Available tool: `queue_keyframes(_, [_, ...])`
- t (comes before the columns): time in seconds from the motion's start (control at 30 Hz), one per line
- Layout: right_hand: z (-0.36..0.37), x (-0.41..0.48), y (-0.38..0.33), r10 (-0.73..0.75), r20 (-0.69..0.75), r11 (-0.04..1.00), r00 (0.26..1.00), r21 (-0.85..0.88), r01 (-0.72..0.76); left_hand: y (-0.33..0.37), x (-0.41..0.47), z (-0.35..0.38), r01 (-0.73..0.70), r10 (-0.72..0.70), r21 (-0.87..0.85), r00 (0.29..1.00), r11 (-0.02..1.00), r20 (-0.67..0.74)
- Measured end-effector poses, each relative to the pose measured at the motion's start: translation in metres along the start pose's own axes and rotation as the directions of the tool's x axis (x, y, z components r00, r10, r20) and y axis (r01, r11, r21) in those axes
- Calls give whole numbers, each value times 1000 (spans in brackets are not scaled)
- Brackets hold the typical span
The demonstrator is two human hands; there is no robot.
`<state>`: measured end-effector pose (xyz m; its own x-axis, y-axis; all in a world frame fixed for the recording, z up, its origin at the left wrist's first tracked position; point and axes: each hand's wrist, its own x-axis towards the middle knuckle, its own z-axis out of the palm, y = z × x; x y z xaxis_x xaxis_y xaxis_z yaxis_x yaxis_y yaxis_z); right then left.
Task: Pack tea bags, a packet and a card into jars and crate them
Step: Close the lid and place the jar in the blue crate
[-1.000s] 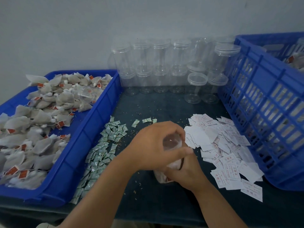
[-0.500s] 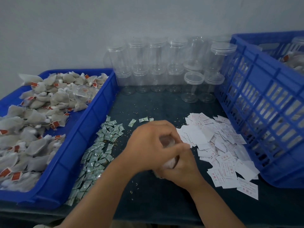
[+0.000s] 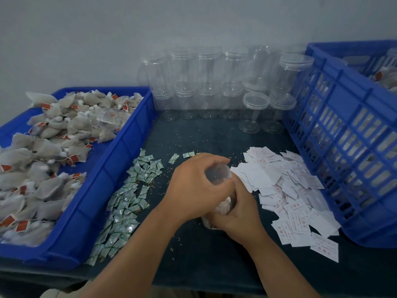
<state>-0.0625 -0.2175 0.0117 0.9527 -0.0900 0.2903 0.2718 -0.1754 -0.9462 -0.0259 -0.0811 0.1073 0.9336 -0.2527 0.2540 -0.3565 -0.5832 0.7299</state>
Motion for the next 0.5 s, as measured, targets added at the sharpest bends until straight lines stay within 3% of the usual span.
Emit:
queue_keyframes(0.17, [5,0,-2,12,12,1000,1000,12,-12,-4,2,-11,-59,68,-75,990,995,122])
queue_keyframes(0.27, [10,1,1,-25,-51,997,998,-69,21,-7,-3,-5,-33,33,-59,999,998,-1])
queue_keyframes(0.4, [9,0,3,-6,-56,992,998,-129,-1,-11,-7,7,164,-170,-135,985,977,-32])
queue_keyframes(0.5, [5,0,4,10,-13,997,1000,-74,-11,-11,-4,9,132,-140,-153,989,979,-47])
